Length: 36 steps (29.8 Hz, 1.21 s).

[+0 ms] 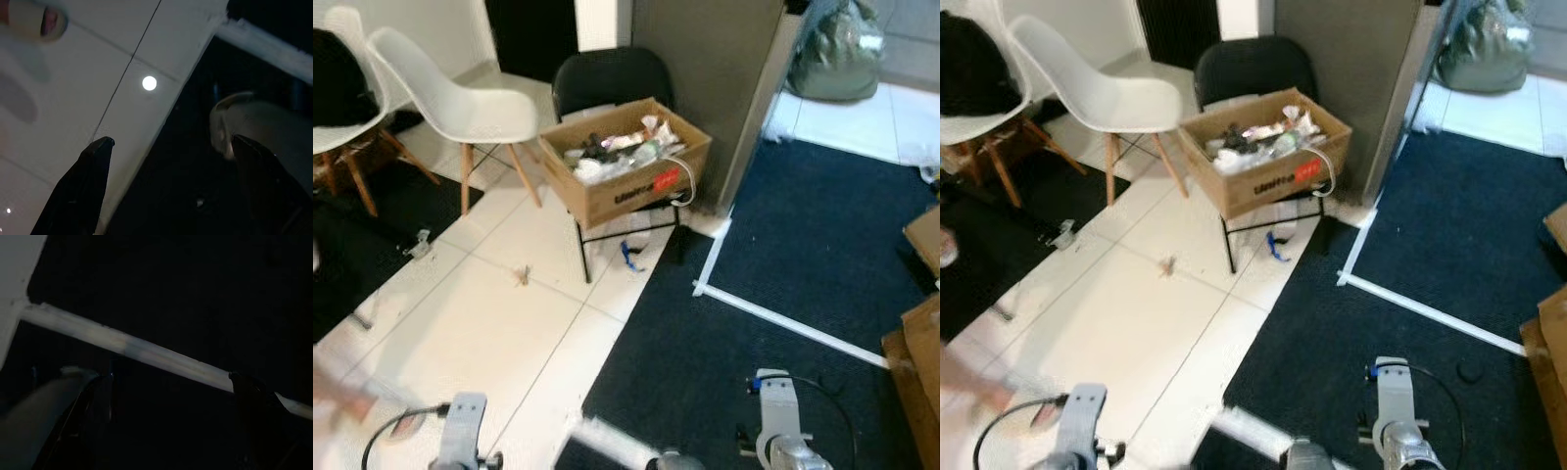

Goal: Picking trash to rubbish bin

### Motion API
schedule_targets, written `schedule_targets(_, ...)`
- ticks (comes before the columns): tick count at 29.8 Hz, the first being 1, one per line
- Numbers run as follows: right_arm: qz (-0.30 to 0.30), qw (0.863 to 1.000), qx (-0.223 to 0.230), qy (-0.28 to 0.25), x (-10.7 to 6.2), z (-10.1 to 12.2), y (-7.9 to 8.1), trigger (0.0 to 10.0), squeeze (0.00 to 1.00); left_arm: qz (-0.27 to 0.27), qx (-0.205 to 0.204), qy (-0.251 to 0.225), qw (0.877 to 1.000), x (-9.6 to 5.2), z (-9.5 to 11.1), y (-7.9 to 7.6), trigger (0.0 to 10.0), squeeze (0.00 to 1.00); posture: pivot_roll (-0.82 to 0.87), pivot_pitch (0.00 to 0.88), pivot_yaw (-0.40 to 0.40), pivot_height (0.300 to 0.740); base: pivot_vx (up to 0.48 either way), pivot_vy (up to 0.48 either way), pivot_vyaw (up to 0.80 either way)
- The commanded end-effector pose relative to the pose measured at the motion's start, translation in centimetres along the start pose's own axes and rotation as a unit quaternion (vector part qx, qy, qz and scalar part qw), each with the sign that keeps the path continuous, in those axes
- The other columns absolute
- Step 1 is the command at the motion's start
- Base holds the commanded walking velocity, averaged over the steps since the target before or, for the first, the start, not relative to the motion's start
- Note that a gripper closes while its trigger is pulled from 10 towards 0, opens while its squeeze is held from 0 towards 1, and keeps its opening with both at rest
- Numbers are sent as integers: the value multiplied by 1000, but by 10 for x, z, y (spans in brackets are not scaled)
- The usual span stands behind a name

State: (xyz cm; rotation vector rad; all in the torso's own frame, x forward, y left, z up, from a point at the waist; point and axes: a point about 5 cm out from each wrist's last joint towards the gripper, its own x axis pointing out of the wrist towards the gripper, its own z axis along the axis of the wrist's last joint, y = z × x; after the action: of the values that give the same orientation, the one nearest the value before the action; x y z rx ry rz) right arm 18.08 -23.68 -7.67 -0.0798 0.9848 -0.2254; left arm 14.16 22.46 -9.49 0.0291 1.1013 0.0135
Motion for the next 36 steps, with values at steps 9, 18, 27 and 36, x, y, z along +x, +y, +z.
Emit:
schedule_targets(9, 1, 1000, -2, 4, 0, -1, -2, 10000, 0, 6, 8, 5, 1000, 0, -2, 1, 10000, 0, -53, 0, 43, 740, -229, 0, -326)
schedule_targets(18, 2, 1000, -9, 5, 0, 0, -2, 10000, 0, 2, 11, 7, 1000, 0, -2, 0, 10000, 0, -55, 0, 41, 740, 0, 0, -178)
schedule_targets(27, 14, 999, -51, 5, 0, 2, -2, 10000, 0, -6, 9, 11, 1000, 0, -3, -1, 10000, 0, -57, 0, 40, 740, 0, 0, -267)
schedule_targets(36, 15, 995, -95, 16, 1, 3, -5, 10000, 0, -10, 4, 14, 1000, 1, -3, -4, 10000, 0, -56, 0, 33, 740, 0, 0, -711)
